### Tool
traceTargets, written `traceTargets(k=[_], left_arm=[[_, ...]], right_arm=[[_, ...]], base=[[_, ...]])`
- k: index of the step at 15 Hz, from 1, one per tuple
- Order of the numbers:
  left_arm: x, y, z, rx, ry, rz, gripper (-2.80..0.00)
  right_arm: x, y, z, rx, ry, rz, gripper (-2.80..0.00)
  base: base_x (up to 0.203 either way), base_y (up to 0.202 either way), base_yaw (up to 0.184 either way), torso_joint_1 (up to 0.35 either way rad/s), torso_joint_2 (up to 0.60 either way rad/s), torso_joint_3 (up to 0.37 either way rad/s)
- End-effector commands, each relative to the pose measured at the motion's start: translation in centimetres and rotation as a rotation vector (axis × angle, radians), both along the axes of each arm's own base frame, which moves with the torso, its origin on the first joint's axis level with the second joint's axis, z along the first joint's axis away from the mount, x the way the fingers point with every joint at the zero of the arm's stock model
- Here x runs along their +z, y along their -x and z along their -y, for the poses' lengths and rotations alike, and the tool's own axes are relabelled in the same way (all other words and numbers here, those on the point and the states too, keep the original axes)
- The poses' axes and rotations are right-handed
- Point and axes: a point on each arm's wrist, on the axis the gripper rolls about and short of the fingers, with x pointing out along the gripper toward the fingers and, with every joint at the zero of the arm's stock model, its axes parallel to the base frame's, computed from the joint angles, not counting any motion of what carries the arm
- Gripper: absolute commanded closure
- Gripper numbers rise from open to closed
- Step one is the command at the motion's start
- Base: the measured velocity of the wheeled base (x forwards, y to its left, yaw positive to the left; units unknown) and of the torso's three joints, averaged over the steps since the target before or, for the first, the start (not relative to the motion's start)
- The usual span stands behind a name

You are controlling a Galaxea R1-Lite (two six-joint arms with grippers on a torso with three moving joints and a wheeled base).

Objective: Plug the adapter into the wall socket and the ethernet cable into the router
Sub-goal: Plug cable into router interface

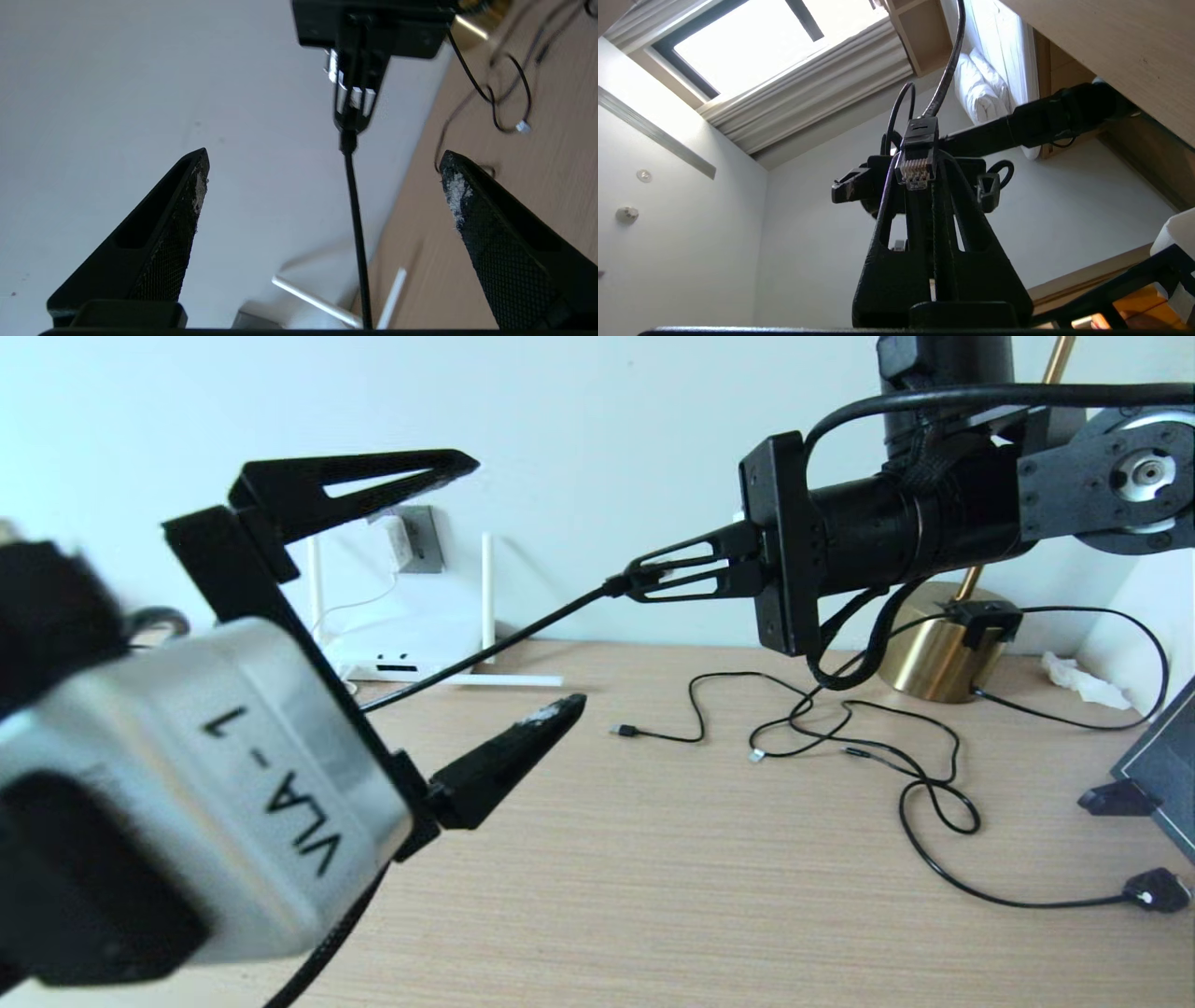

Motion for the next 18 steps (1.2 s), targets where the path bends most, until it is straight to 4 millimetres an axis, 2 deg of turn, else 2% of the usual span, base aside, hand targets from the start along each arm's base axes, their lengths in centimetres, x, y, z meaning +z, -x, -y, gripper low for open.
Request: traceTargets(k=[1, 6, 9, 13, 15, 18], left_arm=[[-1.3, -0.7, 0.9, -0.023, 0.004, 0.02, -2.8], [-2.1, -2.0, 2.5, -0.072, 0.006, 0.038, -2.8], [-2.4, -2.4, 2.5, -0.068, 0.005, 0.042, -2.8], [-2.5, -2.7, 2.3, -0.06, 0.009, 0.039, -2.8], [-2.4, -3.2, 2.8, -0.065, 0.023, 0.043, -2.8], [-2.5, -4.0, 3.7, -0.081, 0.027, 0.039, -2.8]], right_arm=[[0.0, 0.1, 0.0, 0.022, -0.004, -0.016, 0.0], [0.4, 0.9, 0.2, 0.083, -0.02, -0.027, 0.0], [0.7, 1.6, -0.3, 0.108, -0.024, -0.021, 0.0], [-0.1, 1.8, -0.8, 0.124, -0.012, -0.028, 0.0], [-0.5, 1.8, -0.7, 0.128, -0.007, -0.028, 0.0], [-0.7, 2.9, 0.2, 0.13, -0.001, -0.009, 0.0]], base=[[0.0, 0.0, 0.0, 0.0, 0.0, 0.0], [0.0, 0.0, 0.0, 0.0, 0.0, 0.0], [0.0, 0.0, 0.0, 0.0, 0.0, 0.0], [0.0, 0.0, 0.0, 0.0, 0.0, 0.0], [0.0, 0.0, 0.0, 0.0, 0.0, 0.0], [0.0, 0.0, 0.0, 0.0, 0.0, 0.0]])
